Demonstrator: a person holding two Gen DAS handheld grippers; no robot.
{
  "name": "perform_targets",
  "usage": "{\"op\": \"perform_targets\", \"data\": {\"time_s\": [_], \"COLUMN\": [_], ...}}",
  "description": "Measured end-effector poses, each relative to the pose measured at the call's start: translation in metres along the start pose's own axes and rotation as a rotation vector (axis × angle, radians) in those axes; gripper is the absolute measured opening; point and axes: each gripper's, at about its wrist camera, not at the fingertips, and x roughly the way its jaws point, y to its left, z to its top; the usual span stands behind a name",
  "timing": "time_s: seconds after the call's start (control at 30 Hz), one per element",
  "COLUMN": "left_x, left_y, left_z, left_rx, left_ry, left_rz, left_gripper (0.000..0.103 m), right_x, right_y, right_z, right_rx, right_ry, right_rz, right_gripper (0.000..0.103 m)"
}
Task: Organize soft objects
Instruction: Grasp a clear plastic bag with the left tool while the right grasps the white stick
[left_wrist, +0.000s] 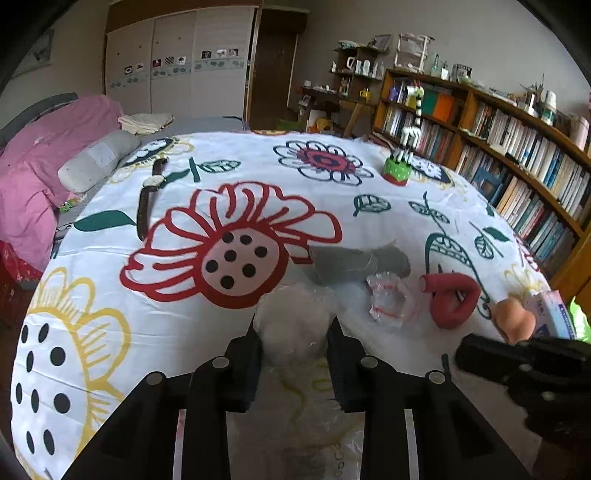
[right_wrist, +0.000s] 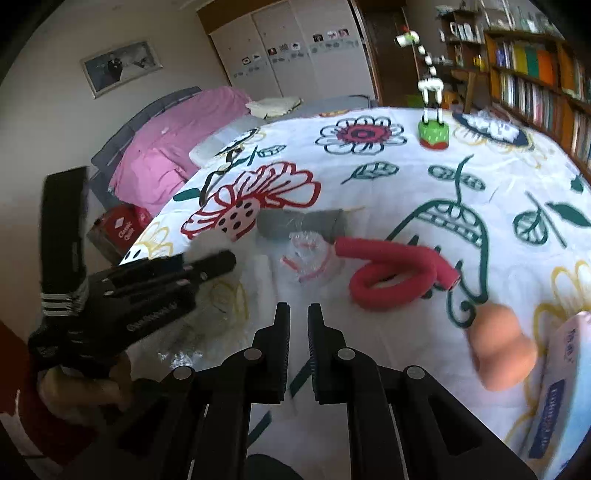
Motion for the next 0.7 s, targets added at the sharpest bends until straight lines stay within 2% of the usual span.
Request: {"op": "perform_targets", "data": {"time_s": [0.13, 0.3, 0.5, 0.7], "left_x": [-0.007, -0.012, -0.016, -0.018], "left_y": [0.005, 0.009, 0.013, 0.013], "left_z": [0.001, 0.000, 0.000, -0.001], "left_rx": [-0.025, -0.043, -0.058, -0.062], "left_ry": [-0.018, -0.030, -0.038, -0.041], "left_rz": [-0.004, -0.008, -0.008, -0.012], "left_gripper": [0.033, 0.033, 0.033, 0.033], "right_x": [0.007, 0.024, 0.042, 0.044], "right_y": [0.003, 0.022, 0.035, 0.036], "right_z": [-0.002, -0.005, -0.006, -0.006], "right_rx": [0.001, -0.075, -0.150, -0.172], "right_ry": [0.023, 0.069, 0.101, 0.095], "right_rz": [0.009, 0.013, -0.030, -0.053], "right_gripper": [0.016, 0.016, 0.016, 0.008]}}
